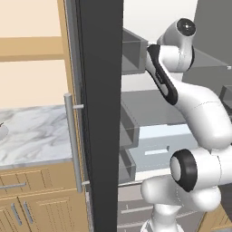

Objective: Place the cold items (lemon and squash) from the fridge in one tupperware on the dining counter. Place the warm items (hot dog and kebab skewer) in the stove area in another tupperware.

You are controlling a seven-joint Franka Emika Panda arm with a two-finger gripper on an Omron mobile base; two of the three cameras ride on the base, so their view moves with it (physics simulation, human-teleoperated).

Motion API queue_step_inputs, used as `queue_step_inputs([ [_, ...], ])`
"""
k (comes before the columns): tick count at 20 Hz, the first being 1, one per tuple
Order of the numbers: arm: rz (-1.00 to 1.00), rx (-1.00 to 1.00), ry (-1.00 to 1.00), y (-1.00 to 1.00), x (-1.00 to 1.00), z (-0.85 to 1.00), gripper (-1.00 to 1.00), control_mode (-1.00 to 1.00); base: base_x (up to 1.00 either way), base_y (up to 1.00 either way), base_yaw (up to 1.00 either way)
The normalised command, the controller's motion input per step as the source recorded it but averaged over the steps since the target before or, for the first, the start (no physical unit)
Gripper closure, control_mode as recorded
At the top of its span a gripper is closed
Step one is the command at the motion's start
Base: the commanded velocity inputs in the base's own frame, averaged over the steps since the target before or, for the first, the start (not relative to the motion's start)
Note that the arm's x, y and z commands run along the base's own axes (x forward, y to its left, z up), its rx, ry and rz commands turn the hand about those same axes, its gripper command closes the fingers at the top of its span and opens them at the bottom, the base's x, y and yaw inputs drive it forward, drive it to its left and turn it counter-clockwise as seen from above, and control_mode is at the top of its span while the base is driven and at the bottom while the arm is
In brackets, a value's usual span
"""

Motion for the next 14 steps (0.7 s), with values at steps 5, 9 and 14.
queue_step_inputs([
  [5, 0.0, 0.0, 0.0, 0.0, 0.43, -0.12, -1.0, -1.0, 0.0, 0.0, 0.0],
  [9, 0.0, -0.04, 0.01, 0.0, 0.43, -0.16, -1.0, -1.0, 0.0, 0.0, 0.0],
  [14, 0.0, -0.01, 0.05, 0.0, 0.5, -0.12, -1.0, -1.0, 0.0, 0.0, 0.0],
])
